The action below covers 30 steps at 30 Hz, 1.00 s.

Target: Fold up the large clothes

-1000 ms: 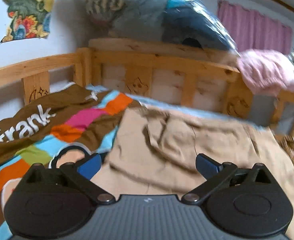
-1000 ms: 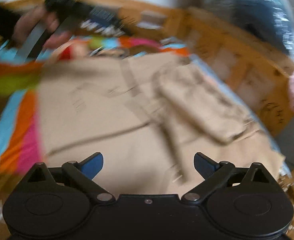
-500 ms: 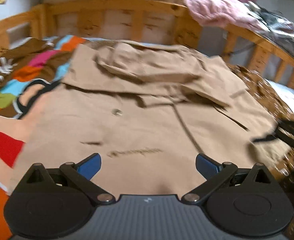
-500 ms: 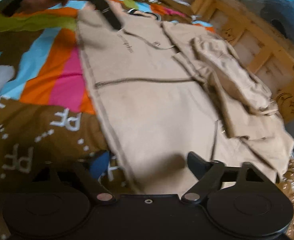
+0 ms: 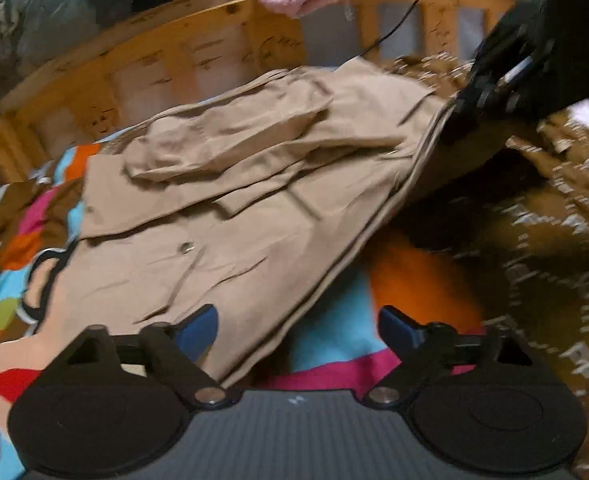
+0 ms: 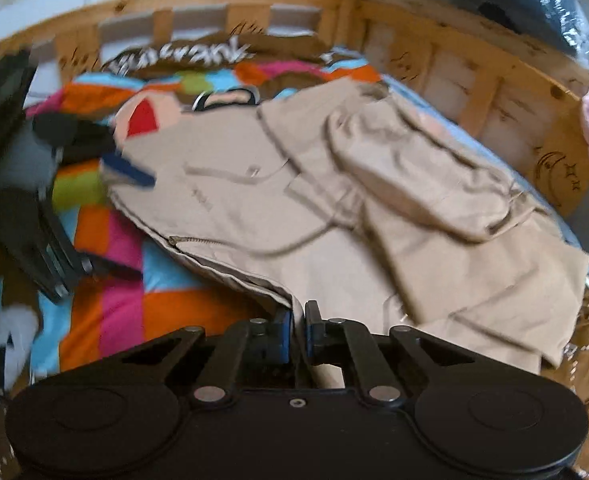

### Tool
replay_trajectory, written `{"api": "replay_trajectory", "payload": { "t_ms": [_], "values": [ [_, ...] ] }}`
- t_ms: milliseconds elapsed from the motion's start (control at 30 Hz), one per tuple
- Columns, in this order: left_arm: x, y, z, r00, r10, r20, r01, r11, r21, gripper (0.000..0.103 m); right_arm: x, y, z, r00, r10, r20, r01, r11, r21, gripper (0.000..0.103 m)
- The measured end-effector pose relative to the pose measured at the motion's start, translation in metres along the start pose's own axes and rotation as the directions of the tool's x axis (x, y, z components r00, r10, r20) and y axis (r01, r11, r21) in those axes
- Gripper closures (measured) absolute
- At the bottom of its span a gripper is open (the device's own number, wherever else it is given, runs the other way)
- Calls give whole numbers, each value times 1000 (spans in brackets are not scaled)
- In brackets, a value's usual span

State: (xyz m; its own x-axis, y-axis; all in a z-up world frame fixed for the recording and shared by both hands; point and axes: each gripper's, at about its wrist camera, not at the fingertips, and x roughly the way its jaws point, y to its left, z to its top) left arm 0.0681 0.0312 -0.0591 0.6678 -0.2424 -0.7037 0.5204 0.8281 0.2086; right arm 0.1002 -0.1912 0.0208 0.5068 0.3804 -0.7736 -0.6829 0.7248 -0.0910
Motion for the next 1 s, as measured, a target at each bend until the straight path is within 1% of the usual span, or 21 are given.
{"api": "replay_trajectory", "payload": {
  "t_ms": [33,67,133,200,300,333,367,400,433,467,500,567,633,700,733,767,833,867,933,1000],
  "values": [
    [1,5,-1,1000,29,-5,-29,1000,-5,22,-2,-4,4,1000,-2,5,2,1000,0,97],
    [1,11,-2,998,61,-11,-61,998,-11,33,-3,-7,7,1000,-4,12,4,1000,-3,97],
    [1,29,-3,990,134,-45,-136,990,-31,46,-6,-11,9,1000,-7,25,7,1000,-15,97],
    [0,50,-8,982,173,-80,-177,983,-52,47,-7,-11,7,1000,-7,27,8,1000,-25,97],
    [1,78,-18,973,176,-148,-188,979,-76,46,-4,-5,-4,1000,-8,22,9,999,-50,96],
    [3,87,-21,972,155,-179,-172,981,-86,47,-2,0,-9,1000,-14,19,15,998,-63,93],
    [5,97,-22,974,118,-194,-144,982,-126,56,-1,4,-15,1000,-23,21,25,996,-81,83],
    [6,105,-22,977,84,-197,-120,977,-178,65,1,12,-25,999,-35,30,38,993,-113,78],
    [7,112,-20,978,53,-200,-100,967,-232,78,2,18,-34,998,-48,33,52,988,-145,70],
    [7,118,-16,980,39,-197,-93,957,-274,83,5,27,-46,998,-59,28,64,978,-198,67],
    [5,120,-13,983,47,-178,-98,952,-290,84,8,34,-56,997,-71,16,73,969,-236,66],
    [2,123,-7,987,54,-151,-97,952,-291,89,13,45,-79,993,-116,-12,107,944,-314,65],
    [-2,125,-1,990,54,-133,-91,953,-288,90,17,46,-98,982,-186,-41,158,915,-370,65],
    [-4,124,3,990,60,-129,-93,957,-275,91,14,39,-113,971,-237,-46,199,894,-402,65],
    [-4,123,3,989,66,-130,-98,959,-264,92,11,35,-116,966,-254,-48,213,887,-410,66],
    [-5,122,3,989,67,-130,-99,961,-259,94,7,29,-119,961,-272,-54,227,882,-412,76],
    [-7,119,1,991,59,-122,-89,962,-260,98,1,11,-118,960,-267,-80,215,892,-398,95],
    [-11,117,0,992,61,-108,-88,962,-260,100,-4,5,-115,963,-255,-89,203,900,-385,99],
    [-23,116,-1,995,65,-74,-84,956,-280,100,-15,-2,-104,967,-226,-114,168,911,-376,100],
    [-38,120,-2,997,57,-43,-68,946,-316,101,-32,-9,-89,974,-194,-119,138,919,-370,101]
  ]
}}
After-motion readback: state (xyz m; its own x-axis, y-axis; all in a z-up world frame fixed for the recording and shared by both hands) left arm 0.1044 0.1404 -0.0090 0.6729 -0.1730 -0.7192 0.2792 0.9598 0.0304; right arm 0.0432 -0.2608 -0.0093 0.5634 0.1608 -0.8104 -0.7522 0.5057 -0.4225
